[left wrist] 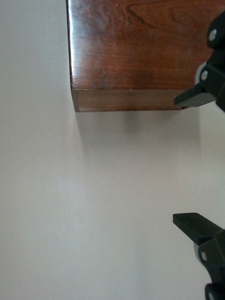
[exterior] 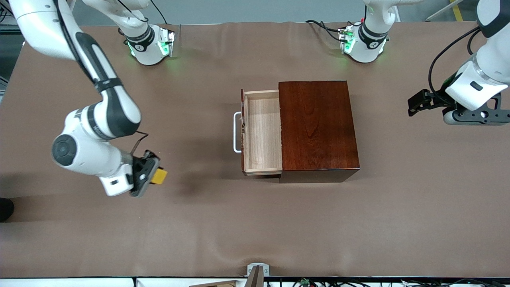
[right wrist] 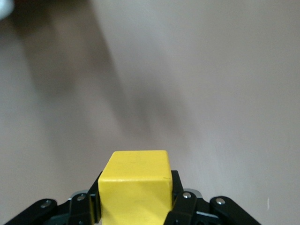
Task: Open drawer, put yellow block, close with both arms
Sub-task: 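Carry the yellow cube with the right gripper into the open drawer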
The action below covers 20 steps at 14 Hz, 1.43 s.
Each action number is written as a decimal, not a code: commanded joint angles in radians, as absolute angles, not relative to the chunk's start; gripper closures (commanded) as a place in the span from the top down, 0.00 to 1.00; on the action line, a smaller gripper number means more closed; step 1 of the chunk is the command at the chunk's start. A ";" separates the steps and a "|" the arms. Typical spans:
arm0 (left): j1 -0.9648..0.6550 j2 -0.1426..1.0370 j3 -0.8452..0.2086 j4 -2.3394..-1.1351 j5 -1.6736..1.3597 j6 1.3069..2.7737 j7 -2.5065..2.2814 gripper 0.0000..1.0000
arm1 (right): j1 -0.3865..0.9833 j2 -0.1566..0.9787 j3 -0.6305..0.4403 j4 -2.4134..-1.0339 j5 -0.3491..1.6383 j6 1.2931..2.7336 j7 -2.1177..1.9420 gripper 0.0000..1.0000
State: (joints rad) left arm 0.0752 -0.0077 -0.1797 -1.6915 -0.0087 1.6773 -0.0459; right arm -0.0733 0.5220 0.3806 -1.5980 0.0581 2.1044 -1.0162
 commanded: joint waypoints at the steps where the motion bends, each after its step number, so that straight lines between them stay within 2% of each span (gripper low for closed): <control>1: 0.083 0.017 -0.192 -1.697 -0.028 1.713 -0.023 1.00 | -0.033 0.500 0.466 -1.563 0.032 2.095 -1.081 0.00; 7: 0.077 0.040 -0.193 -1.655 -0.034 1.715 -0.032 1.00 | 0.222 0.512 0.459 -1.434 -0.126 2.008 -1.046 0.00; 12: 0.086 0.064 -0.193 -1.634 -0.034 1.713 -0.031 1.00 | 0.354 0.531 0.459 -1.425 -0.253 2.008 -0.905 0.00; 16: 0.091 0.072 -0.192 -1.632 -0.034 1.713 -0.031 1.00 | 0.458 0.616 0.440 -1.385 -0.323 2.017 -0.723 0.00; 20: 0.087 0.072 -0.192 -1.631 -0.034 1.713 -0.031 1.00 | 0.486 0.673 0.439 -1.348 -0.327 2.020 -0.718 0.00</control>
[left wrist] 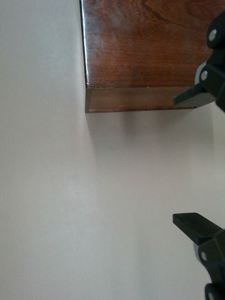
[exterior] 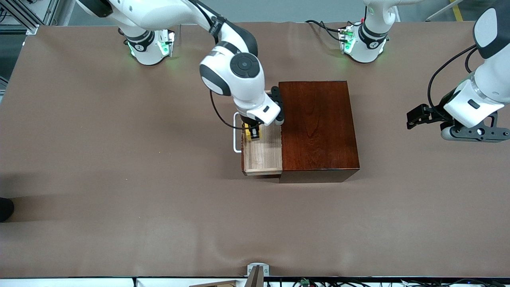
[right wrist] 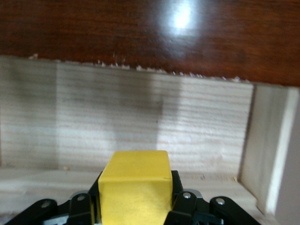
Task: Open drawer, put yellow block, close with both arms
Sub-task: 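Carry the yellow cube with the right gripper into the open drawer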
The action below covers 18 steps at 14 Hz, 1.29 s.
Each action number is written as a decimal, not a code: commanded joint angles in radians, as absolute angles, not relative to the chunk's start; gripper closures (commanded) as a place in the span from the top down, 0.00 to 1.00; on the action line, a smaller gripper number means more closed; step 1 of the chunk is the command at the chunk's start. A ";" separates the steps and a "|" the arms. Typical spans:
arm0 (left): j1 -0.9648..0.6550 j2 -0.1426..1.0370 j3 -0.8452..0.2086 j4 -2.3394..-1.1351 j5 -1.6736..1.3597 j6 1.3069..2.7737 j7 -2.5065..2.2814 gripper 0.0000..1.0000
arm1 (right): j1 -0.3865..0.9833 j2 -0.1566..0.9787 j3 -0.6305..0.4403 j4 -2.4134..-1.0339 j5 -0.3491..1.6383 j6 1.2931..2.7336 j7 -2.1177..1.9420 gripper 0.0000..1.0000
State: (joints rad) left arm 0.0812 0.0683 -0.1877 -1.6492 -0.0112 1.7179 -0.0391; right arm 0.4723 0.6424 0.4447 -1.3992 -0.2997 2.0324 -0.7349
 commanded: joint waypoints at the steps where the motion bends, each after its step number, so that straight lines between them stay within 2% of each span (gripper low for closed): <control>1: 0.087 0.072 -0.192 -1.631 -0.034 1.713 -0.029 1.00 | 0.491 0.676 0.439 -1.348 -0.327 2.020 -0.715 0.00; 5: 0.086 0.072 -0.192 -1.629 -0.034 1.712 -0.028 1.00 | 0.518 0.695 0.434 -1.348 -0.328 2.062 -0.712 0.00; 8: 0.083 0.072 -0.192 -1.629 -0.034 1.712 -0.028 1.00 | 0.587 0.707 0.373 -1.350 -0.328 2.063 -0.683 0.00; 11: 0.083 0.071 -0.192 -1.629 -0.034 1.712 -0.026 1.00 | 0.600 0.710 0.365 -1.351 -0.327 2.059 -0.666 0.00; 12: 0.083 0.072 -0.193 -1.629 -0.032 1.712 -0.026 1.00 | 0.601 0.709 0.367 -1.350 -0.327 2.054 -0.663 0.30; 13: 0.083 0.072 -0.193 -1.629 -0.032 1.712 -0.026 1.00 | 0.600 0.706 0.367 -1.350 -0.328 2.052 -0.663 0.99; 18: 0.083 0.072 -0.192 -1.629 -0.032 1.712 -0.025 1.00 | 0.597 0.681 0.368 -1.354 -0.321 2.040 -0.607 1.00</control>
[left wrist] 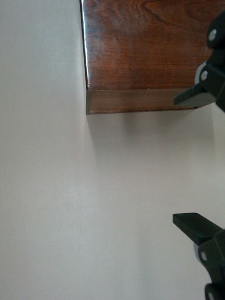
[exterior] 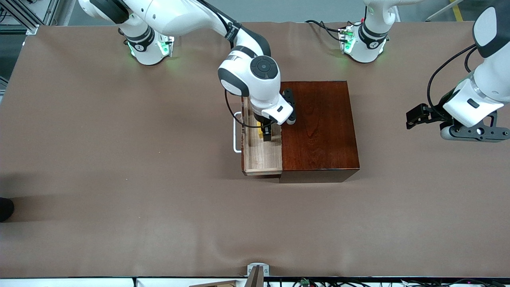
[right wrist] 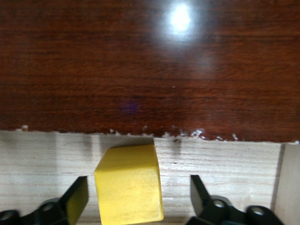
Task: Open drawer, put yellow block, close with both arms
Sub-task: 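Carry the yellow cube with the right gripper into the open drawer, then open the right gripper to release the cube and lift away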
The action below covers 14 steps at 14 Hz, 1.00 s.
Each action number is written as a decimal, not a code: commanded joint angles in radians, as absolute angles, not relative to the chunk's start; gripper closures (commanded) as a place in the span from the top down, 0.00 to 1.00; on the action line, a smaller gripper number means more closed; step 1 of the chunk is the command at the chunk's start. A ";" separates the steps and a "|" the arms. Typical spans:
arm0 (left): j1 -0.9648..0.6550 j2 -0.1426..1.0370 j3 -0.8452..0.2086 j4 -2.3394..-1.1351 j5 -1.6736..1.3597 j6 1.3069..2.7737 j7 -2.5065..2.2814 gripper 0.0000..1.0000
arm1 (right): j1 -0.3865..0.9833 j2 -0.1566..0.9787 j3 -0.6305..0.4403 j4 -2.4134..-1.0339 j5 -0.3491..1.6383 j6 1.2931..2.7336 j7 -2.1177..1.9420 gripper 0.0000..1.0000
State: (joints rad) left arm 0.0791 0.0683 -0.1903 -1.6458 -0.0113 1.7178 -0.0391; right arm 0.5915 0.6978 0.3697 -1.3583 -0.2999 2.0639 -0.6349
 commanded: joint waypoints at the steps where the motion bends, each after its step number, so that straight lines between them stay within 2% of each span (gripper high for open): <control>1: 0.083 0.072 -0.192 -1.628 -0.032 1.712 -0.025 1.00 | 0.597 0.654 0.370 -1.353 -0.321 1.998 -0.607 1.00; 3: 0.081 0.072 -0.193 -1.628 -0.032 1.712 -0.025 1.00 | 0.591 0.608 0.370 -1.358 -0.319 1.928 -0.623 1.00; 6: 0.081 0.072 -0.193 -1.628 -0.032 1.712 -0.025 1.00 | 0.565 0.568 0.370 -1.362 -0.318 1.907 -0.664 1.00; 10: 0.075 0.071 -0.193 -1.625 -0.032 1.712 -0.023 1.00 | 0.433 0.528 0.377 -1.365 -0.273 1.884 -0.738 1.00; 14: 0.037 0.072 -0.196 -1.586 -0.028 1.706 -0.029 1.00 | 0.278 0.486 0.377 -1.364 -0.242 1.803 -0.739 1.00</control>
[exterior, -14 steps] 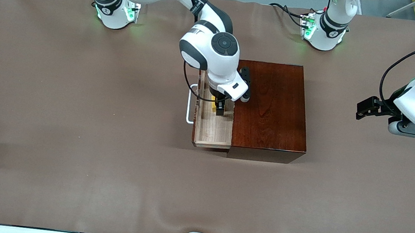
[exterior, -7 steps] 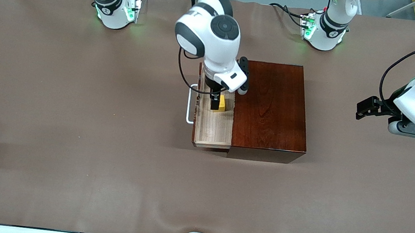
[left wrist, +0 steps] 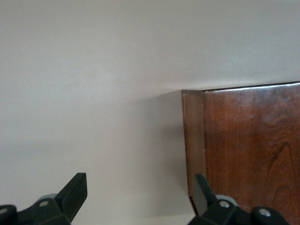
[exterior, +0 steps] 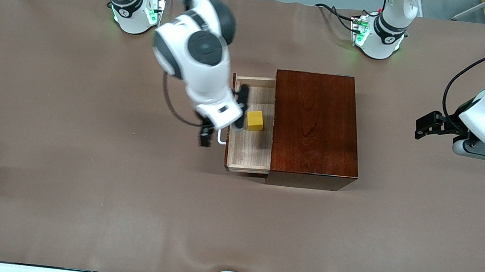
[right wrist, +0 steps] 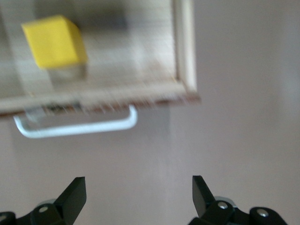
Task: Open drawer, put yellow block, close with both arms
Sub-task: 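Open the right gripper to release the cube and lift away, then move the right gripper back while the left gripper reaches the drawer front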
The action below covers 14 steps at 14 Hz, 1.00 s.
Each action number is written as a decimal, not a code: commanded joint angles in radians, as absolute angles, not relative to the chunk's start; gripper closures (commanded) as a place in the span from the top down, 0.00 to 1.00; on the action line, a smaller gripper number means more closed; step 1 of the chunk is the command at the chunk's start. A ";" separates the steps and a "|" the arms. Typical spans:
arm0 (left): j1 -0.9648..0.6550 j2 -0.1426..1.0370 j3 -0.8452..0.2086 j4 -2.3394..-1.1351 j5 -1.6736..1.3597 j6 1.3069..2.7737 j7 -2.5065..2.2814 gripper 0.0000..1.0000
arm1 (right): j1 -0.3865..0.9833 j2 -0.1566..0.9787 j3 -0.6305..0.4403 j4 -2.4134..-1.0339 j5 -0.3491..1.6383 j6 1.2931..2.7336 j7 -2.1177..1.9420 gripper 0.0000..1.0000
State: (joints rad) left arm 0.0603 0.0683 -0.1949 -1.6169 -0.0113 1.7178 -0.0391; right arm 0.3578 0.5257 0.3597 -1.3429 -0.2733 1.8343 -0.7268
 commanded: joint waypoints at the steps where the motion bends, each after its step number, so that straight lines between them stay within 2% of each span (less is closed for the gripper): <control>1: 0.022 0.071 -0.202 -1.580 -0.019 1.706 -0.028 1.00 | 0.241 0.483 0.376 -1.364 -0.242 1.798 -0.739 1.00; 7: -0.014 0.061 -0.265 -1.555 -0.014 1.706 -0.037 1.00 | 0.025 0.436 0.368 -1.362 -0.233 1.720 -0.654 1.00; 10: -0.009 0.058 -0.403 -1.545 -0.017 1.704 -0.028 1.00 | -0.026 0.407 0.368 -1.362 -0.236 1.686 -0.580 1.00; 14: -0.017 0.067 -0.662 -1.536 -0.009 1.710 -0.047 1.00 | -0.032 0.341 0.365 -1.361 -0.256 1.603 -0.360 1.00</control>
State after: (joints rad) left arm -0.0212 0.0665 -0.5617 -1.5463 -0.0113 1.7173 -0.0447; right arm -0.0207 0.3953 0.3581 -1.3417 -0.2529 1.6378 -0.4655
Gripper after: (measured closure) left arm 0.000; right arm 0.000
